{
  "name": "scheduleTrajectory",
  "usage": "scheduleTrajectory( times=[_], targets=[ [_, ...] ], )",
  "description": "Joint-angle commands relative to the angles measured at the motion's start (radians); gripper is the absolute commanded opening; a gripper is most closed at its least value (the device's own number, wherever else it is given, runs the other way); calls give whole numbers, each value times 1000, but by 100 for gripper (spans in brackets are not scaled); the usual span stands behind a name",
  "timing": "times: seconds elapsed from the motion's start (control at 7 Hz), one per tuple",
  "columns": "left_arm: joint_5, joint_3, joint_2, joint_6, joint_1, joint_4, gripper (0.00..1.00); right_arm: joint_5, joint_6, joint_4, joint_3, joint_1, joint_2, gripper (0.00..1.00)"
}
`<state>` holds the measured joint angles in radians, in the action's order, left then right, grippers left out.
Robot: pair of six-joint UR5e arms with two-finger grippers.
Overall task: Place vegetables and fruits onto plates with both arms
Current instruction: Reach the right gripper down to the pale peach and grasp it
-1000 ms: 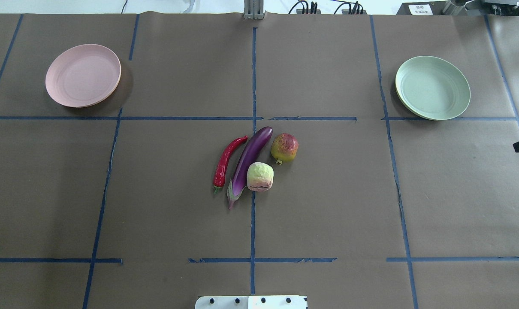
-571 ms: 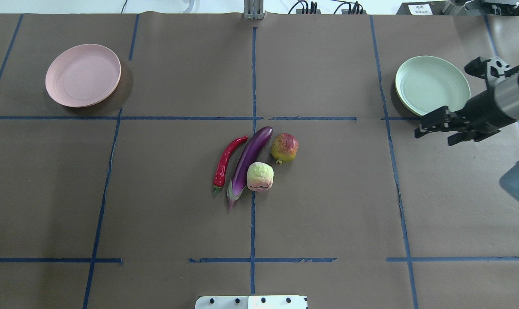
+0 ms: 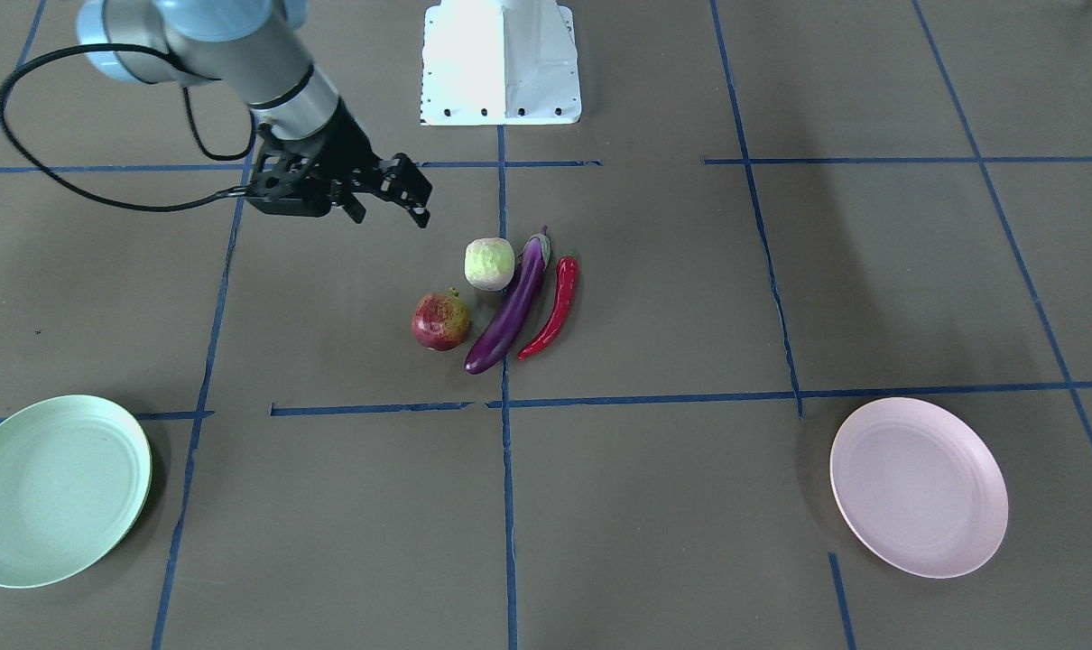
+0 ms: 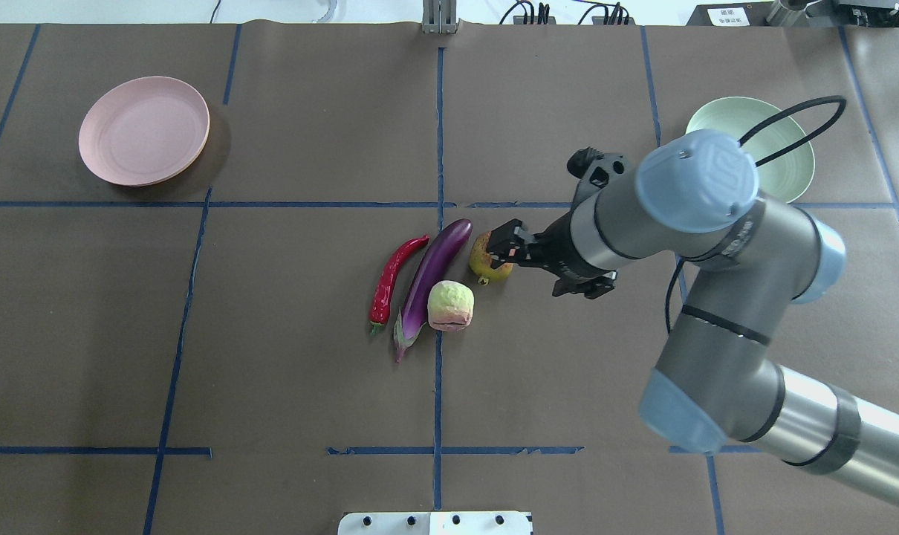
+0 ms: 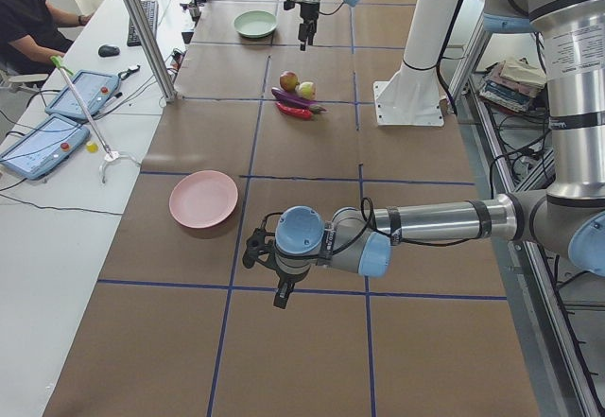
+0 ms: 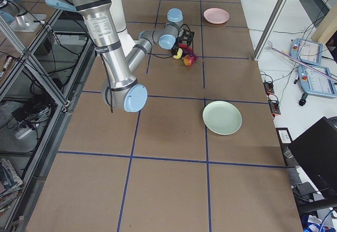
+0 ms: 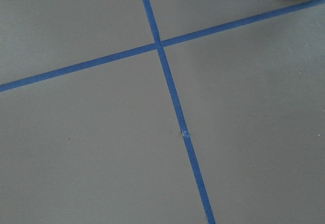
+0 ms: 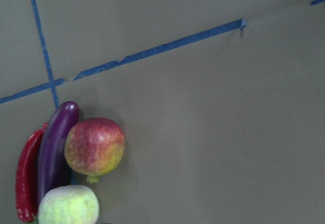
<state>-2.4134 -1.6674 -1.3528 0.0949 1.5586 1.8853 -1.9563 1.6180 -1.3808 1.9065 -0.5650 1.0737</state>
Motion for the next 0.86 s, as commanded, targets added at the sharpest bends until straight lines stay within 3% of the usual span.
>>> scheduleTrajectory(
  times=[0.0,0.14,0.71],
  targets=[
    [2,0,-3,-24,-5,0,100,176,135,-83,-161,97,-200,100],
    [2,1,-6,-27,-8,0,100,207,141,-84,-208,118,-216,100],
    [7,1,-8,-144,-43,61,100,258,129,-86,-241,168,-202,100]
  ],
)
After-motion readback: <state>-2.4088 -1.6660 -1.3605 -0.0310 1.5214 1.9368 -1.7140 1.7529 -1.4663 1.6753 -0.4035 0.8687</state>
